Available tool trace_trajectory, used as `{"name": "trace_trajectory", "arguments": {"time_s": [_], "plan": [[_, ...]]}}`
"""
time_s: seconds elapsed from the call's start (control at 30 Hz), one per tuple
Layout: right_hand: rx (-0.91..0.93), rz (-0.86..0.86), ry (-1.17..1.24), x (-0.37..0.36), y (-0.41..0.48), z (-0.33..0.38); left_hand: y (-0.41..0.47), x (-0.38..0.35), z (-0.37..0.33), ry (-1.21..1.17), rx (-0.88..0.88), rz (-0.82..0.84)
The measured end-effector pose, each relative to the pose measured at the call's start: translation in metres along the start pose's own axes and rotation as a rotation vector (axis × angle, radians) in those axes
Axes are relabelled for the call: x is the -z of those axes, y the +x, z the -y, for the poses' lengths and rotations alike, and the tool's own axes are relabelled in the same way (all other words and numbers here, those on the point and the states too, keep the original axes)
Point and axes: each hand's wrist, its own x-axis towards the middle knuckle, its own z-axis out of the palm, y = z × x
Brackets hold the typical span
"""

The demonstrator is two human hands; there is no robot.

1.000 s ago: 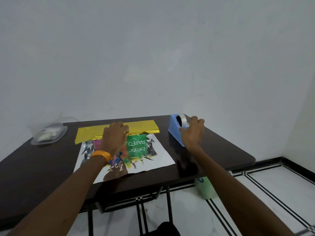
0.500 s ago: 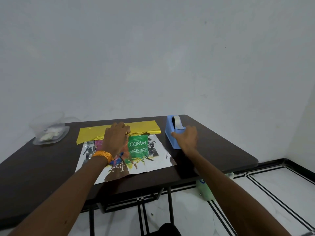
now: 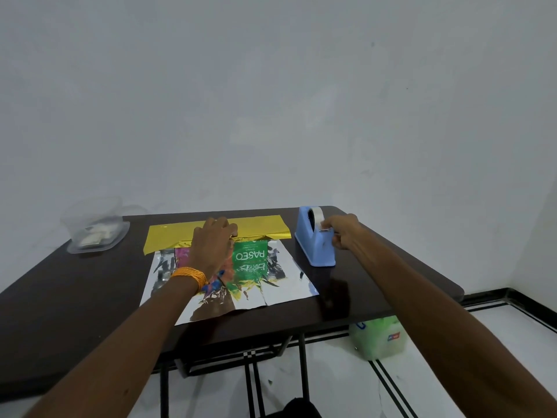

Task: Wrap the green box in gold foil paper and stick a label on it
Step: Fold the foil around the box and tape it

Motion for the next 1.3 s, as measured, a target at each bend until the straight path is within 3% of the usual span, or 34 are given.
{"name": "trace_trajectory", "arguments": {"time_s": [0.73, 1.3], "plan": [[0.154, -0.087, 0.364, -0.015, -0.018, -0.039, -0.003, -0.004, -0.003, 0.024, 0.040, -0.038], [0.234, -0.087, 0.251, -0.015, -0.036, -0.052, -0.003, -0.003, -0.004, -0.006, 0.042, -0.024]]}}
